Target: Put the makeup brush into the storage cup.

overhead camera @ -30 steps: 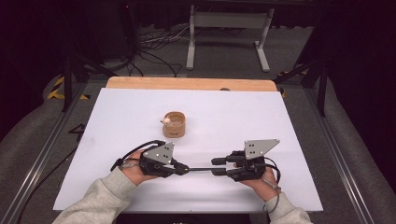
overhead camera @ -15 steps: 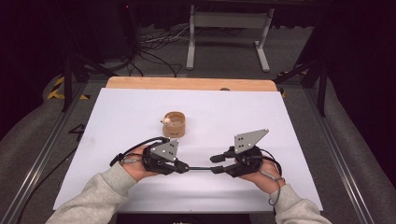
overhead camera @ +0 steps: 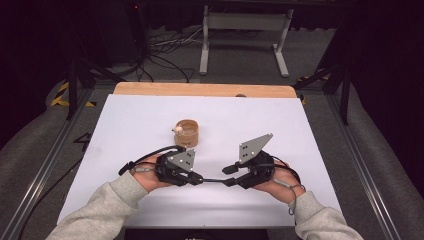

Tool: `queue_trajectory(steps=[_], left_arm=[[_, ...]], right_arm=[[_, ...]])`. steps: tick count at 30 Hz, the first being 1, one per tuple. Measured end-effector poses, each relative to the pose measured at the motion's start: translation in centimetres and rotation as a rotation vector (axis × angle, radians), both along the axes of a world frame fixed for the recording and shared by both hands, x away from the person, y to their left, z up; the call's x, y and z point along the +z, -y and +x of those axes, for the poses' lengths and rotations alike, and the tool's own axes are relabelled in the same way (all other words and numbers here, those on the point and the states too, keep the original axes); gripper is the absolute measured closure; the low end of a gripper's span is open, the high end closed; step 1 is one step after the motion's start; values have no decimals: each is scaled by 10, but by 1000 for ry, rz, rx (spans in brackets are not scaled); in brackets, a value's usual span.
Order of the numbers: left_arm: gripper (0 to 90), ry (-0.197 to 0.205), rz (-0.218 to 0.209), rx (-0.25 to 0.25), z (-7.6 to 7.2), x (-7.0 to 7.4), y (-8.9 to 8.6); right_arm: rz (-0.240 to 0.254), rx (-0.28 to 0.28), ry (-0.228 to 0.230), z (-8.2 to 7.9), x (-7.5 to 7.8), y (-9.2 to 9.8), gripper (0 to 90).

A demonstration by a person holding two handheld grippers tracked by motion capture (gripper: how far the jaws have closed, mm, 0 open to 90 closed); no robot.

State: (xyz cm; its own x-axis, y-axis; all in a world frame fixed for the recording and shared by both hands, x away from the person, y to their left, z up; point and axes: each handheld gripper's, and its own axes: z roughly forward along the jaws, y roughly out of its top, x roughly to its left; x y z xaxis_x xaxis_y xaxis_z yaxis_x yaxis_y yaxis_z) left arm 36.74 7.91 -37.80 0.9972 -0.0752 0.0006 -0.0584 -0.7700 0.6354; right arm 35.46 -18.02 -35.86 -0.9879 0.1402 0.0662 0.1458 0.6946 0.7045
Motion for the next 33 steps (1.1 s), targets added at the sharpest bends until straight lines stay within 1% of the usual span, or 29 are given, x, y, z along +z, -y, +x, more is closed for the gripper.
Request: queue_trajectory(steps=[4,7,9,10,11,12,13,15,21,23,25,27,28,29,30,33], left_arm=[[839,-8,11,8,1,-1,2],[839,-14,19,12,2,-1,3],[839,-19,24,16,3,-1,4],[839,-21,29,17,3,-1,4],[839,-22,35,20,4,-2,5],[839,-22,35,20,4,-2,5],[839,-22,44,20,4,-2,5],[839,-25,53,25,5,-2,5],[839,-16,67,22,4,-2,7],[839,-12,72,20,4,-2,7],[839,-11,74,19,5,-2,7],[839,-12,81,15,5,-1,8],[839,-11,81,13,5,-2,8],[838,-12,81,16,5,-2,8],[839,-11,83,15,5,-2,9],[839,-8,99,11,4,-3,10]], right_arm=[[-50,-8,1,1,2,-4,599],[-86,-16,-2,2,4,-7,568],[-108,-21,0,3,4,-8,566],[-108,-21,0,3,4,-8,566],[-132,-30,-2,4,5,-9,567],[-132,-30,-2,4,5,-9,567],[-139,-31,-6,4,5,-10,568],[-169,-36,-9,4,6,-12,569],[-247,-35,-14,5,3,-20,569],[-255,-29,-11,5,3,-21,571],[-275,-26,-27,5,2,-23,581],[-279,-26,-21,5,2,-24,586],[-288,-24,-26,5,1,-25,590],[-295,-25,-21,5,1,-26,594],[-305,-22,-31,4,1,-26,595],[-326,-16,-33,4,-2,-29,598]])
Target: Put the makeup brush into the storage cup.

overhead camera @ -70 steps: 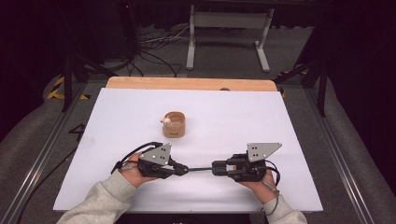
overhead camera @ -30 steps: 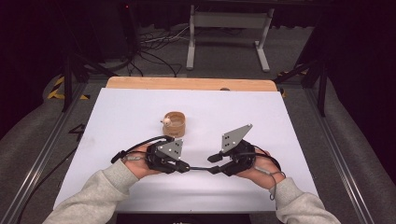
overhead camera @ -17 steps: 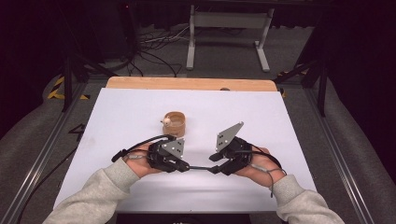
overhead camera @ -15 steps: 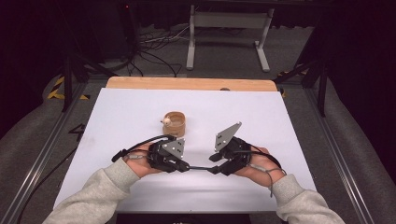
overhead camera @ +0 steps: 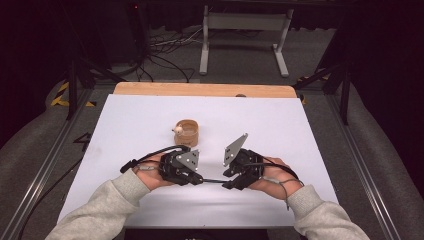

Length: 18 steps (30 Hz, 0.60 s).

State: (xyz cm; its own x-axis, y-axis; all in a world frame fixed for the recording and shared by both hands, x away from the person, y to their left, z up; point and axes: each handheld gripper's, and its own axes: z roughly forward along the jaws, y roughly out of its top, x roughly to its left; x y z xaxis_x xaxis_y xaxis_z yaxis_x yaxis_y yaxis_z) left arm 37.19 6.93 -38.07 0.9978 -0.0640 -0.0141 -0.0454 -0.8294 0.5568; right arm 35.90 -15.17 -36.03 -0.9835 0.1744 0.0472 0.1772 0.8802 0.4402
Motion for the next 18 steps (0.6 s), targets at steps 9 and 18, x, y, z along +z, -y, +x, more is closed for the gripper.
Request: queue_trajectory(steps=[9,18], left_arm=[[838,2,12,-16,0,1,3],[838,0,26,-23,-2,2,4]], right_arm=[[-52,17,-8,-1,-3,-7,626],[-93,57,-8,0,-7,-13,655]])
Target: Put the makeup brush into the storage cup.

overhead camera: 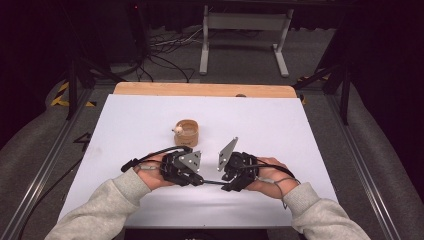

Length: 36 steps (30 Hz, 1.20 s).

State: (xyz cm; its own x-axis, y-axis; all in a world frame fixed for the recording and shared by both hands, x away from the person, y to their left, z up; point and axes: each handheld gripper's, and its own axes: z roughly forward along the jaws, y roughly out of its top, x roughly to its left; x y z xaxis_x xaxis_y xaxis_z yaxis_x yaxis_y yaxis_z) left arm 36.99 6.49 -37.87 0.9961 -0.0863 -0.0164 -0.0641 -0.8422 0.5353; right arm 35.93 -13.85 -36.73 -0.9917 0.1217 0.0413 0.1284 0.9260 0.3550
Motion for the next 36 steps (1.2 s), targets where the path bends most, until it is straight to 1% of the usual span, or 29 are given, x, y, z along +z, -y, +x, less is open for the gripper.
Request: queue_trajectory(steps=[3,8,12,15,17,21,25,27,29,33,34,35,36], left_arm=[[838,2,8,-4,0,0,1],[838,-3,6,-6,0,0,2],[838,-3,7,-4,-1,0,2],[838,-2,6,-6,-1,0,2],[838,-2,6,-6,-1,0,2],[838,0,10,-14,-1,0,2],[838,0,13,-16,-1,0,3],[838,-5,20,-16,-1,0,3],[838,-1,30,-24,-1,0,4],[838,-8,26,-18,-1,0,4],[838,-5,31,-22,-1,0,5],[838,-3,36,-29,0,0,5],[838,-4,37,-30,0,0,5]], right_arm=[[-13,13,-2,0,-1,-2,660],[-39,27,2,-1,-2,-6,669],[-52,38,-6,-1,-4,-8,680],[-55,47,-12,-1,-4,-9,714],[-59,43,-15,-2,-4,-9,724],[-54,56,-17,-2,-5,-10,754],[-56,57,-17,-2,-5,-11,757],[-65,62,-14,-2,-5,-11,757],[-74,68,-10,-2,-6,-12,757],[-86,68,-8,-3,-7,-13,757],[-88,73,-6,-2,-7,-14,758],[-83,82,6,-2,-8,-14,759],[-83,82,6,-2,-8,-14,766]])
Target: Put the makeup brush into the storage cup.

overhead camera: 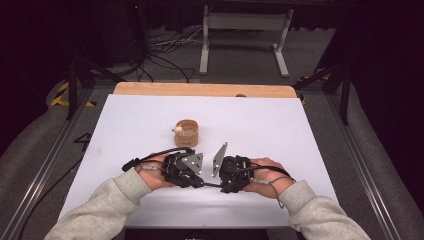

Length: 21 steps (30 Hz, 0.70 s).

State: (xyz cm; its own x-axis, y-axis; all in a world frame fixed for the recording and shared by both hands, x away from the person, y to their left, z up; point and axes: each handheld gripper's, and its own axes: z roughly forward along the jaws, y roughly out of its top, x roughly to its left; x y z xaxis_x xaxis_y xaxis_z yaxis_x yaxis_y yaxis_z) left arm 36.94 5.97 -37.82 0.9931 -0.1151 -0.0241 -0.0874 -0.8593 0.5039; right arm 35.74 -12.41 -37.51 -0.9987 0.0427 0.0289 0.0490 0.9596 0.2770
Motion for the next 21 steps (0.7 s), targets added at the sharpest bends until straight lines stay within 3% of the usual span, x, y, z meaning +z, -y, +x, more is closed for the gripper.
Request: queue_trajectory(steps=[1,2,13,21], left_arm=[[838,3,-1,-4,0,0,0],[838,-18,2,9,-2,-1,0],[838,-2,19,-20,0,0,2],[837,-11,15,-8,0,-1,3]], right_arm=[[-10,-7,-8,-1,0,0,771],[-8,5,3,0,0,-1,773],[-44,27,6,-2,-3,-5,829],[-73,13,3,-3,-4,-6,845]])
